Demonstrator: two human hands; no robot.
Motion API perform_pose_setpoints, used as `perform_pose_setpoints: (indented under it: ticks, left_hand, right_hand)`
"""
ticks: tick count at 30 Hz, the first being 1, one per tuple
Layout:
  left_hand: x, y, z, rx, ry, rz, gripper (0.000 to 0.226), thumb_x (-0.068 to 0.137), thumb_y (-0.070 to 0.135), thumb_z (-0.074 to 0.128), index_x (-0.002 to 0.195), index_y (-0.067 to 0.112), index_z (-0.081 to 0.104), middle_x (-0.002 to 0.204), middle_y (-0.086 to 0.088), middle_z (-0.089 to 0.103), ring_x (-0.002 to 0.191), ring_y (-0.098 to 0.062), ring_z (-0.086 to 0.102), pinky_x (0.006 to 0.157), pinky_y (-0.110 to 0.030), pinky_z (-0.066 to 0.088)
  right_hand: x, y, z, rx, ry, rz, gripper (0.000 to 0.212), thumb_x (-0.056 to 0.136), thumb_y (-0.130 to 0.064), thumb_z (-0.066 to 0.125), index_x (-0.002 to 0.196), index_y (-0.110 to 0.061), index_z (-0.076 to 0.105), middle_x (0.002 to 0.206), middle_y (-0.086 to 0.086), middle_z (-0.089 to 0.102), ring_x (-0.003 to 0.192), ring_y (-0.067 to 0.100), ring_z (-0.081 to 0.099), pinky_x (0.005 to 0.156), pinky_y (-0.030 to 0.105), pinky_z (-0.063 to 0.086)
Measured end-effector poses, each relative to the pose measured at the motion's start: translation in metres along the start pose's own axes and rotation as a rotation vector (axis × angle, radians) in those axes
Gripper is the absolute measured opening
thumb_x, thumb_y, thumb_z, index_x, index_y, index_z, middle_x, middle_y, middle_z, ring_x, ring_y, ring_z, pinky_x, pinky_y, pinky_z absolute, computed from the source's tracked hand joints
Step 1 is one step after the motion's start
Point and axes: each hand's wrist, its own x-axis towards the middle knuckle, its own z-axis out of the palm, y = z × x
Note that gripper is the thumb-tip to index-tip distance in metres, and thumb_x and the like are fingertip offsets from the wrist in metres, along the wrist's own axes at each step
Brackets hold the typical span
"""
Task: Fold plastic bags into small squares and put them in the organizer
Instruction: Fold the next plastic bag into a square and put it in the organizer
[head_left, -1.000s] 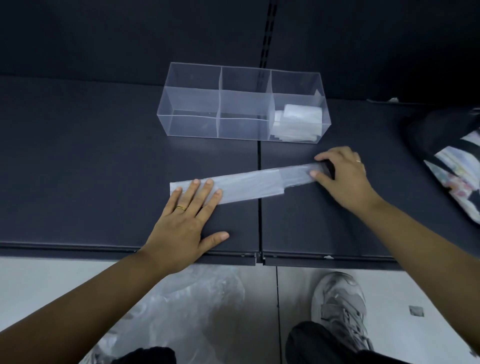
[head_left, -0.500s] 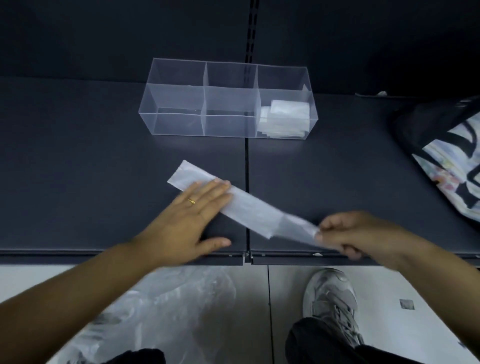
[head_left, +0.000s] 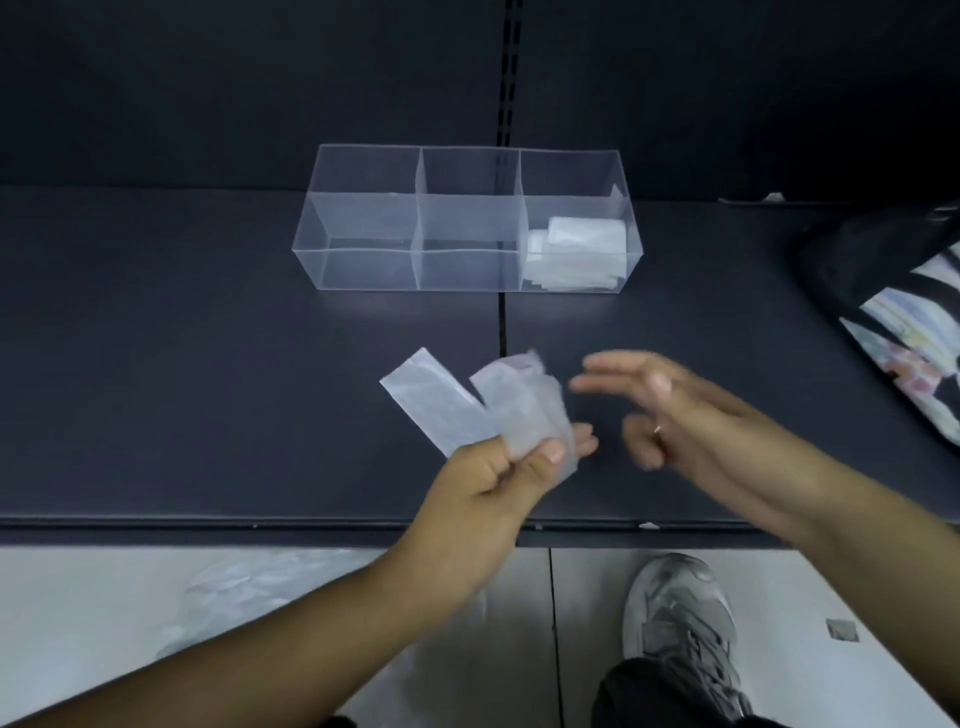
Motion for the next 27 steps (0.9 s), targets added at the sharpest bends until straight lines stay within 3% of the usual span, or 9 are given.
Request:
perform_pose_setpoints:
  ticks: [3, 5, 9, 16, 19, 21, 22, 24, 27]
  left_hand:
    - [0.009, -0.001, -0.014, -0.111, 0.021, -0.103, 0.036, 0.087, 0.038, 0.052, 0.113, 0.022, 0.07, 0.112, 0.002, 0.072, 0.106, -0.014, 0.065, 0.095, -0.027, 0.048]
    - [0.013, -0.007, -0.022, -0.223, 0.029, -0.174, 0.036, 0.088, 0.035, 0.053, 0.116, 0.018, 0.068, 0.115, -0.002, 0.07, 0.111, -0.019, 0.064, 0.102, -0.039, 0.045]
    - [0.026, -0.023, -0.038, -0.287, 0.126, -0.26, 0.026, 0.098, 0.02, 0.047, 0.115, 0.015, 0.067, 0.113, -0.005, 0.071, 0.11, -0.018, 0.065, 0.094, -0.035, 0.049]
    - [0.059, -0.025, -0.078, -0.168, 0.502, -0.287, 0.021, 0.098, 0.013, 0.052, 0.091, 0.007, 0.071, 0.09, -0.011, 0.072, 0.072, -0.015, 0.07, 0.058, -0.019, 0.055]
    - [0.063, -0.023, -0.094, -0.027, 0.639, -0.141, 0.021, 0.099, 0.007, 0.049, 0.108, 0.001, 0.066, 0.09, -0.01, 0.07, 0.075, -0.015, 0.068, 0.066, -0.019, 0.056]
    - [0.053, -0.024, -0.097, 0.421, 0.682, 0.12, 0.021, 0.097, 0.009, 0.053, 0.112, 0.008, 0.066, 0.098, -0.002, 0.069, 0.087, -0.009, 0.065, 0.082, -0.013, 0.049]
    - [0.045, -0.026, -0.091, 0.655, 0.618, 0.288, 0.021, 0.095, 0.01, 0.055, 0.112, 0.011, 0.067, 0.104, 0.001, 0.067, 0.093, -0.007, 0.061, 0.088, -0.011, 0.044]
    - [0.027, -0.037, -0.07, 0.917, 0.281, 0.501, 0.027, 0.091, 0.023, 0.057, 0.115, 0.013, 0.064, 0.115, -0.001, 0.064, 0.105, -0.01, 0.054, 0.096, -0.014, 0.036]
    - [0.007, -0.058, -0.044, 1.205, -0.057, 0.504, 0.07, 0.081, 0.057, 0.058, 0.132, 0.01, 0.053, 0.135, -0.003, 0.054, 0.125, -0.015, 0.045, 0.109, -0.027, 0.035]
  right_hand:
    - [0.018, 0.019, 0.014, 0.032, -0.277, 0.063, 0.059, 0.085, -0.028, 0.068, 0.137, -0.012, 0.045, 0.109, -0.003, 0.065, 0.061, 0.008, 0.045, 0.059, 0.02, 0.041]
    - [0.028, 0.034, 0.026, -0.087, -0.206, 0.12, 0.039, 0.088, -0.006, 0.066, 0.125, -0.005, 0.054, 0.098, 0.005, 0.067, 0.064, 0.007, 0.051, 0.057, 0.021, 0.041]
    - [0.039, 0.051, 0.036, -0.245, 0.067, 0.238, 0.003, 0.087, -0.007, 0.067, 0.09, -0.006, 0.066, 0.066, 0.007, 0.066, 0.042, 0.009, 0.048, 0.046, 0.022, 0.041]
    - [0.043, 0.052, 0.041, -0.295, 0.208, 0.307, 0.002, 0.084, -0.007, 0.069, 0.083, -0.006, 0.068, 0.06, 0.008, 0.069, 0.037, 0.011, 0.051, 0.037, 0.02, 0.037]
    - [0.047, 0.05, 0.041, -0.29, 0.21, 0.342, 0.002, 0.083, -0.006, 0.07, 0.082, -0.006, 0.068, 0.064, 0.009, 0.071, 0.039, 0.012, 0.055, 0.036, 0.02, 0.035]
    - [0.049, 0.048, 0.041, -0.305, 0.202, 0.364, 0.002, 0.082, -0.007, 0.071, 0.081, -0.007, 0.069, 0.064, 0.007, 0.071, 0.04, 0.012, 0.056, 0.036, 0.019, 0.034]
    - [0.051, 0.047, 0.041, -0.312, 0.198, 0.374, 0.003, 0.082, -0.008, 0.071, 0.081, -0.007, 0.069, 0.062, 0.005, 0.071, 0.04, 0.012, 0.056, 0.036, 0.019, 0.034]
    - [0.054, 0.045, 0.04, -0.327, 0.181, 0.389, 0.005, 0.081, -0.01, 0.072, 0.08, -0.008, 0.068, 0.056, 0.002, 0.068, 0.039, 0.01, 0.055, 0.036, 0.019, 0.033]
    - [0.054, 0.039, 0.04, -0.306, 0.139, 0.432, 0.008, 0.083, -0.015, 0.072, 0.082, -0.008, 0.068, 0.053, -0.003, 0.065, 0.039, 0.007, 0.053, 0.036, 0.017, 0.033]
